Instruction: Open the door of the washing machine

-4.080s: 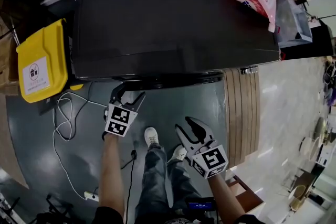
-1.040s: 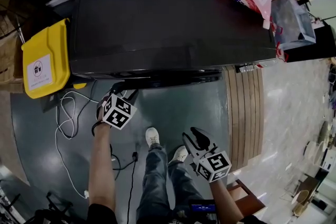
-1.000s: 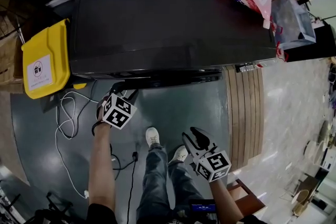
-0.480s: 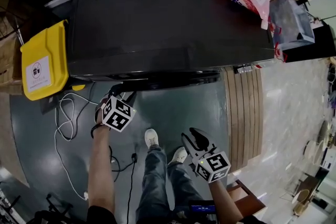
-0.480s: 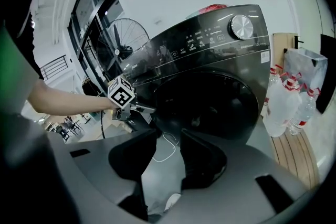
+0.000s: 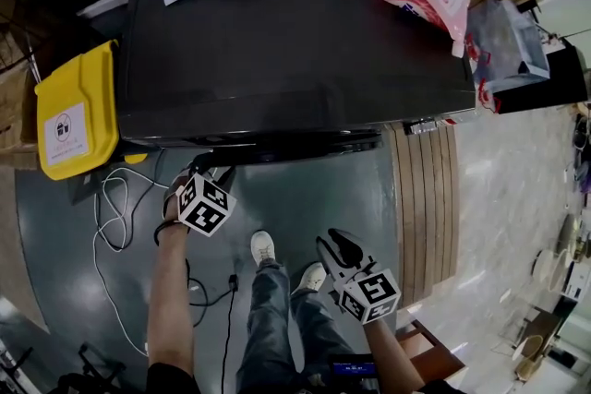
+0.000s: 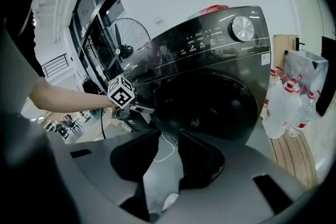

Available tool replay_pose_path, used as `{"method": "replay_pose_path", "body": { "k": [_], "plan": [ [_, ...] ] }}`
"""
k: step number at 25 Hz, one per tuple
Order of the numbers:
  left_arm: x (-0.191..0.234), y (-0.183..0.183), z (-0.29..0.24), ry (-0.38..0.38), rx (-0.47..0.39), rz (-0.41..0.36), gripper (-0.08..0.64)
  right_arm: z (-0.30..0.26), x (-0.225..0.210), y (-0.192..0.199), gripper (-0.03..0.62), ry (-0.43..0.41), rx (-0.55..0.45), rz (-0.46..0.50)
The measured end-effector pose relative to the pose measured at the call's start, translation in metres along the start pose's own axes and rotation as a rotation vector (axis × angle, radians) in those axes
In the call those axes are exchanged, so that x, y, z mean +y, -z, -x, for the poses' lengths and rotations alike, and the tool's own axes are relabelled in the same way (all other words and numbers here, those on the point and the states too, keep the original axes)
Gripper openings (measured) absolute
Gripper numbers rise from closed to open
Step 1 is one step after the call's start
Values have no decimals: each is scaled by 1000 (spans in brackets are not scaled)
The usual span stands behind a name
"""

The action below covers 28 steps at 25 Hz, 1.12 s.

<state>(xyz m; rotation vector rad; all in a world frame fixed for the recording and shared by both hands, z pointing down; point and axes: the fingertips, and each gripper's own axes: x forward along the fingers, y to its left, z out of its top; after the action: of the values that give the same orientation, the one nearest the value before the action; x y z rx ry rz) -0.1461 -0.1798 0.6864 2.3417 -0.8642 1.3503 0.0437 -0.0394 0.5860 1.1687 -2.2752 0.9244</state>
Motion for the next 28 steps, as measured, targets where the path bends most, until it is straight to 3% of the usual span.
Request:
{"method": "replay_pose_path", "body": {
  "k": [2,3,5,6,10,17,21,28],
  "plan": [
    [-14,9,4,59,35,-36,124,0,-1,-1,118,3,-4,0],
    [-37,17,8,141,50,-72,109,1,-3,0,118,8,-3,-2],
    [-97,33,18,298,5,-111,103,3,-8,1,118,18,2,0],
    [-118,37,22,298,-41,-98,109,4,-10,2,120,19,1,-1],
    [-115,42,24,82,-149,95,101,12,-7,14,124,25,-8,0],
    [-112,40,23,64,-131,130,109,38,-2,26,127,36,-59,1],
    [-138,44,27,43,-138,180,107,56,6,34,127,9,-86,24],
    [-196,48,31,-38,-152,260,103,120,-10,59,111,37,-131,62]
  ]
}}
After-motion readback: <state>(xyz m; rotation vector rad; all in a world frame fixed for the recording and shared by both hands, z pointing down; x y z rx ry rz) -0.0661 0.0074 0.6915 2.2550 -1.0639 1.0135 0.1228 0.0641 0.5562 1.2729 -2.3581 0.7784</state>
